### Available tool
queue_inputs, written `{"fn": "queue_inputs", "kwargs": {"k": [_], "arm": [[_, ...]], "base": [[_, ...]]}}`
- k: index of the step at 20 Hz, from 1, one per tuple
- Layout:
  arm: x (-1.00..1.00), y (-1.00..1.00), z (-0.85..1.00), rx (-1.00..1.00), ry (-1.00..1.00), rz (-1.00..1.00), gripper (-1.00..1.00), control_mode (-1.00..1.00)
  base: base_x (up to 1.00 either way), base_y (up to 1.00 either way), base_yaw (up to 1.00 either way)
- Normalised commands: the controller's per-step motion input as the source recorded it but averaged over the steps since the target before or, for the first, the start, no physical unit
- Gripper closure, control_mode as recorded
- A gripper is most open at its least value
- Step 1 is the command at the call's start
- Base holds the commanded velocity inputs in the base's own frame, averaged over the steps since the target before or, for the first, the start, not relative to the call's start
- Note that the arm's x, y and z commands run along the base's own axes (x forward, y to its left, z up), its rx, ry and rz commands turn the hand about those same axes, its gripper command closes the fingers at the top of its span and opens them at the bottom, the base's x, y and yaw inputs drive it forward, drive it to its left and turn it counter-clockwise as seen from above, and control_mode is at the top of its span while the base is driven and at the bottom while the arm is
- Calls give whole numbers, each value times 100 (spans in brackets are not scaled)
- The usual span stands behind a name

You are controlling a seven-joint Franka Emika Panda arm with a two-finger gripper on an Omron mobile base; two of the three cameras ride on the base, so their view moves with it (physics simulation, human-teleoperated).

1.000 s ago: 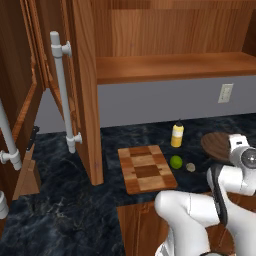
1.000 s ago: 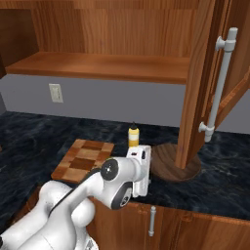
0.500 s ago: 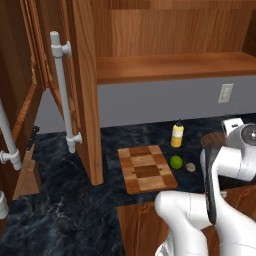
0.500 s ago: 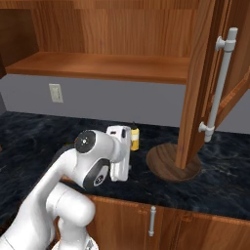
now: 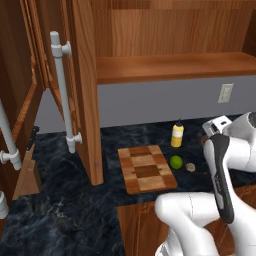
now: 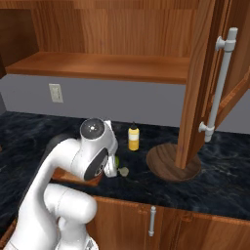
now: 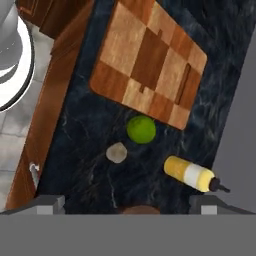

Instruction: Open the cabinet. Place the bowl and condiment on the counter. Then place the lime and garlic on the cutting board.

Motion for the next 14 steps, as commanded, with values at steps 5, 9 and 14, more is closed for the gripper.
{"fn": "queue_inputs", "kwargs": {"k": [5,9,14], "arm": [[42,29,-31,0,24,31,-100,-100],[31,8,-36,0,32,9,-100,-100],[33,0,-66,0,16,2,-100,-100]], "base": [[0,0,0],[0,0,0],[0,0,0]]}}
